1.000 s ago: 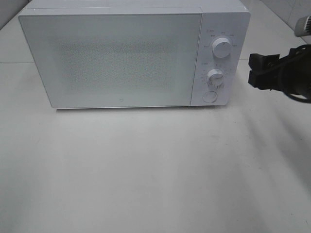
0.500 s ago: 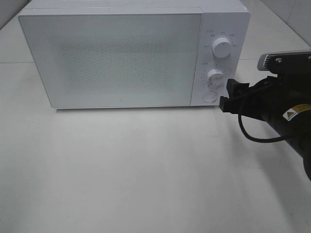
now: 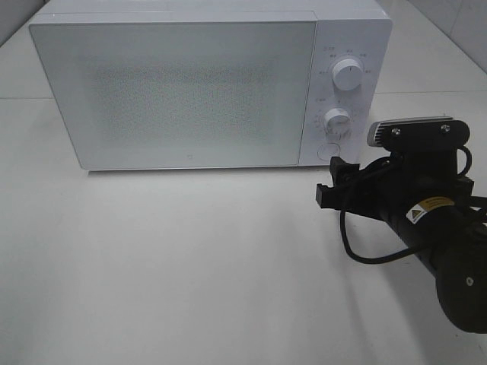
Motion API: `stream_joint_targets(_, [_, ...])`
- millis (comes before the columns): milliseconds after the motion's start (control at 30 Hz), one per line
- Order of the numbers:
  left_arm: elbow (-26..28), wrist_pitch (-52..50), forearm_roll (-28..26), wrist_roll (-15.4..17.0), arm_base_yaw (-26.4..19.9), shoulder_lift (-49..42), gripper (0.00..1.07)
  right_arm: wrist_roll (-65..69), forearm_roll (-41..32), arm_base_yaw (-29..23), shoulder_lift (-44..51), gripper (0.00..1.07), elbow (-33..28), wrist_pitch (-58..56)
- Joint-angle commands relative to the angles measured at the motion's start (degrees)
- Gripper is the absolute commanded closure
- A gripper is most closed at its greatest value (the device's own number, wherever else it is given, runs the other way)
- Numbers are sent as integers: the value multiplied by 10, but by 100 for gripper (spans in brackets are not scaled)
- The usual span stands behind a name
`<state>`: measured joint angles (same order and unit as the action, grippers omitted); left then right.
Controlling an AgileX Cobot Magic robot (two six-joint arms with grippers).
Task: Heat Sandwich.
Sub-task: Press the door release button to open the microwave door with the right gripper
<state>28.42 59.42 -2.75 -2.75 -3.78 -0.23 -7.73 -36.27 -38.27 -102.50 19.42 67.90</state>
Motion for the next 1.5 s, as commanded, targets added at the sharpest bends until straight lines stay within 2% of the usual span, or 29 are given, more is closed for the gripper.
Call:
stream_joint_targets(33, [-2,-5,-2,1,0,-15,5,1,-2,-8,-4,32,1,6])
stream_joint_targets(400, [-2,-5,-2,1,0,-15,5,22,-2,-8,-4,32,1,3])
stream_joint_targets(600, [-2,-5,-2,1,0,-15,5,117,-2,-8,-4,32,1,3])
stream_joint_targets(1000, [-2,-5,-2,1,0,-15,5,390,-1,-8,-4,32,1,-7])
stream_joint_targets(1100, [-2,-5,-2,1,0,-15,5,532,-1,-8,-4,32,1,-12])
stream_joint_targets(1133, [-2,-5,-2,1,0,-15,5,532,-1,-8,-4,32,1,-12])
stream_joint_targets(1233, [-2,-5,-2,1,0,-15,5,650,-1,-8,-4,32,1,-11])
stream_joint_targets(1500, [-2,-5,-2,1,0,-15,5,798,0,-8,-4,32,1,-26])
